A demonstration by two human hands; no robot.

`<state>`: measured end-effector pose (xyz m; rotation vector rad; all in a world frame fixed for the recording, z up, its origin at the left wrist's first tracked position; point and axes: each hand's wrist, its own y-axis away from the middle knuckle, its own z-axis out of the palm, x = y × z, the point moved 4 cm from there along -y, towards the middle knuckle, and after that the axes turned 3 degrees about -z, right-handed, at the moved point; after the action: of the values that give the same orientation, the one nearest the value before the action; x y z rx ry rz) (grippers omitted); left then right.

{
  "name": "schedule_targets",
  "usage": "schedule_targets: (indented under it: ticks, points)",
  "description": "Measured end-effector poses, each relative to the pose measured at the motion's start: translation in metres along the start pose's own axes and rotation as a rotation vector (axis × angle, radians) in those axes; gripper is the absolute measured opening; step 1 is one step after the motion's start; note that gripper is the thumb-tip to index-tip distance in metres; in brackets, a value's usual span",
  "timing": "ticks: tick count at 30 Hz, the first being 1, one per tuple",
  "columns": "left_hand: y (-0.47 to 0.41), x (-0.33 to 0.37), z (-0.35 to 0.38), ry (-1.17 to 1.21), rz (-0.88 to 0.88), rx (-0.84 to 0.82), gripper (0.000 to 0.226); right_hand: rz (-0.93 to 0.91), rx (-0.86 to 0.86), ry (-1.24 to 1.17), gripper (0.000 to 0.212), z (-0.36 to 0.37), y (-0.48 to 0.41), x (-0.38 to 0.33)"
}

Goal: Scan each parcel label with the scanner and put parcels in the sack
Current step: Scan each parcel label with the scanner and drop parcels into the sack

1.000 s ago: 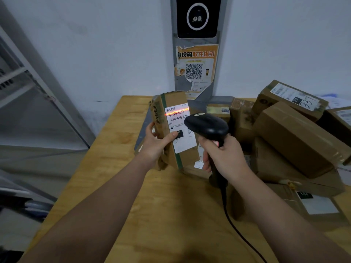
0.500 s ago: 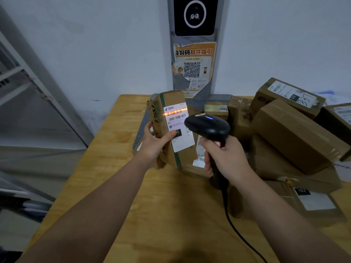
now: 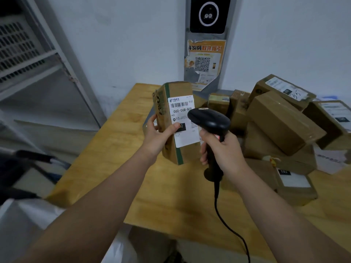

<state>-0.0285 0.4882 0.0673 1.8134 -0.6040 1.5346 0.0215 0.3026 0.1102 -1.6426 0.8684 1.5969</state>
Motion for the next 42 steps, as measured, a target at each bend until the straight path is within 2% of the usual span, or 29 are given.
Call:
schedule_targets:
  ticks: [6,12,17,24,27,31,33,35,42]
  points:
    - [0.102,-0.034,-0.043,-0.009,-0.036,0.106,0.082,0.13,-0.075,-0.083,0.025,0.02,0.08,0.034]
    - [0.181,-0.075,-0.128,-0.177,-0.078,0.201,0.093,0.272,-0.144,-0.109,0.031,0.075,0.141,0.069]
    - [0.231,-0.129,-0.21,-0.515,-0.213,0.296,0.12,0.316,-0.23,-0.079,0.022,0.133,0.173,0.099]
    - [0.292,-0.223,-0.306,-1.018,-0.611,0.243,0.11,0.389,-0.364,0.101,0.019,0.217,0.216,0.148]
    - [0.294,-0.246,-0.333,-1.215,-0.677,0.197,0.106,0.418,-0.388,0.153,0.008,0.242,0.23,0.164]
    - [0.283,-0.267,-0.354,-1.282,-0.749,0.174,0.092,0.398,-0.389,0.197,0.018,0.264,0.237,0.177]
    - [0.274,-0.271,-0.349,-1.246,-0.695,0.136,0.088,0.385,-0.385,0.215,0.018,0.269,0.239,0.18]
    - [0.264,-0.264,-0.338,-1.201,-0.558,0.132,0.081,0.382,-0.369,0.235,0.017,0.27,0.238,0.181]
    - [0.222,-0.212,-0.291,-1.053,-0.244,0.119,0.065,0.385,-0.229,0.227,0.022,0.245,0.221,0.172]
